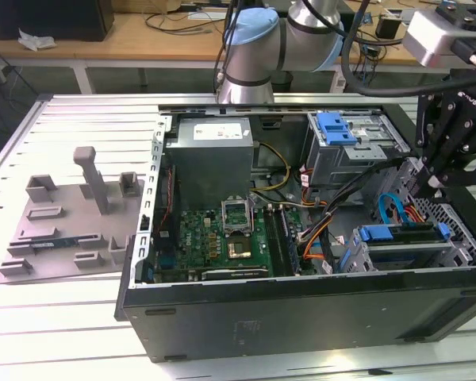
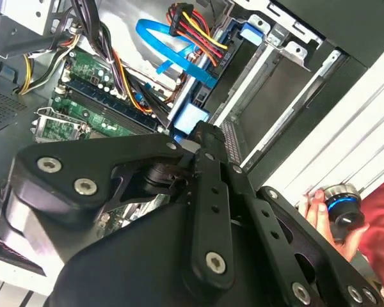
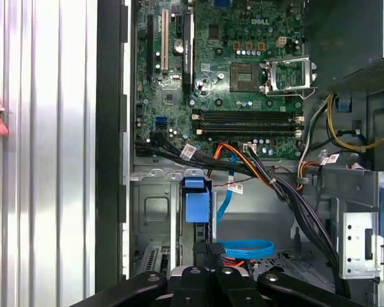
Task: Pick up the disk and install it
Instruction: 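Insert the second disk wire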
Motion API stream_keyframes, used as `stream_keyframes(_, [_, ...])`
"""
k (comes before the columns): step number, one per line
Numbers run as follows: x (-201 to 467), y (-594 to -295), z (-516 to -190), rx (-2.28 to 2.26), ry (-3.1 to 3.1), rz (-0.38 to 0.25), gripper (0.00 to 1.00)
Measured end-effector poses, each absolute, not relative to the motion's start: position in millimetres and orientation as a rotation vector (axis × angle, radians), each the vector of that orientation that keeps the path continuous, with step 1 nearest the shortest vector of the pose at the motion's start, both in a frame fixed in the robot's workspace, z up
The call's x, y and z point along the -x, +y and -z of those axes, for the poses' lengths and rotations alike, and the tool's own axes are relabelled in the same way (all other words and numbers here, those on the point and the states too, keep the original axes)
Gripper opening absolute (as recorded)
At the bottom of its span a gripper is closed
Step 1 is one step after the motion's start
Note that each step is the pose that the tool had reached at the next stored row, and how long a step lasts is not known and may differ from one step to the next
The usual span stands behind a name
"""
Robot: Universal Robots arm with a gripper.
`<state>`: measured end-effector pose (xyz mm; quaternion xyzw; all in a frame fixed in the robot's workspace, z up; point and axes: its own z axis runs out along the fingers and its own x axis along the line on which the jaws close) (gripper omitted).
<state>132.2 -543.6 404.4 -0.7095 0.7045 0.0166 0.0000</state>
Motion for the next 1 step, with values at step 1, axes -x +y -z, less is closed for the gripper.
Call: stream_keyframes(1, [-132.2,-543.6,-404.4,2.229,2.213,-0.052,0.11])
